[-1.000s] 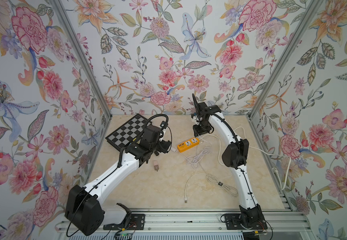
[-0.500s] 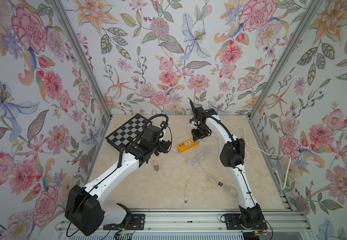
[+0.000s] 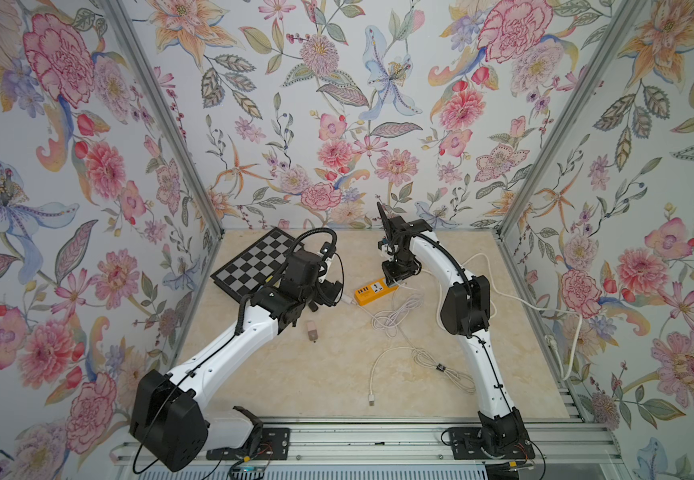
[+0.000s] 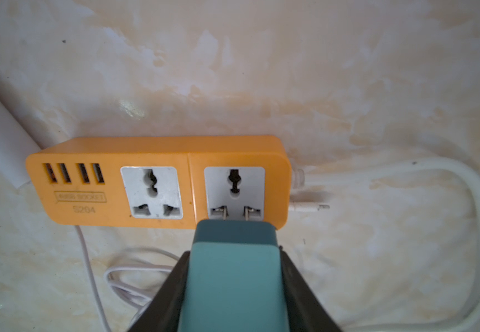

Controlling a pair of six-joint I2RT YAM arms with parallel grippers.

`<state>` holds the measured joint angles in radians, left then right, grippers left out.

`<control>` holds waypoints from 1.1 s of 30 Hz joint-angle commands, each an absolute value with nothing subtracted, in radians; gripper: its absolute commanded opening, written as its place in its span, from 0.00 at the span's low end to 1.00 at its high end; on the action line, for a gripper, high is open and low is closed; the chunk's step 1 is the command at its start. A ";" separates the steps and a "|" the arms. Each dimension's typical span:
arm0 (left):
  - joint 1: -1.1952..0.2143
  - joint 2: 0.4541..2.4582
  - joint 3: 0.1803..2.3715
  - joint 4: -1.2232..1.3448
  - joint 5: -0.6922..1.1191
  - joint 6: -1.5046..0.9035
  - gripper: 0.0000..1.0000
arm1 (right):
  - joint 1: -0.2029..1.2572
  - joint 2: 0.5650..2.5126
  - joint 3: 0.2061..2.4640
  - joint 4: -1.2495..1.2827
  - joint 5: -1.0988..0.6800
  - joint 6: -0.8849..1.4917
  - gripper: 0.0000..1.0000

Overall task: Charge the electric toothbrush
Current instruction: Insert the plug into the socket.

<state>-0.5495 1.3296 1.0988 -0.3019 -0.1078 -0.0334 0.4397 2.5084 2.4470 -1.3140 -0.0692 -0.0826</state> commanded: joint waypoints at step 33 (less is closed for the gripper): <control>-0.541 1.330 1.089 -0.307 -0.095 -0.038 0.99 | 0.466 2.740 2.441 -1.457 0.002 -0.081 0.08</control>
<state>-0.5495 1.3296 1.0988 -0.3019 -0.1078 -0.0334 0.4519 2.5660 2.5145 -1.4631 -0.0669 -0.1043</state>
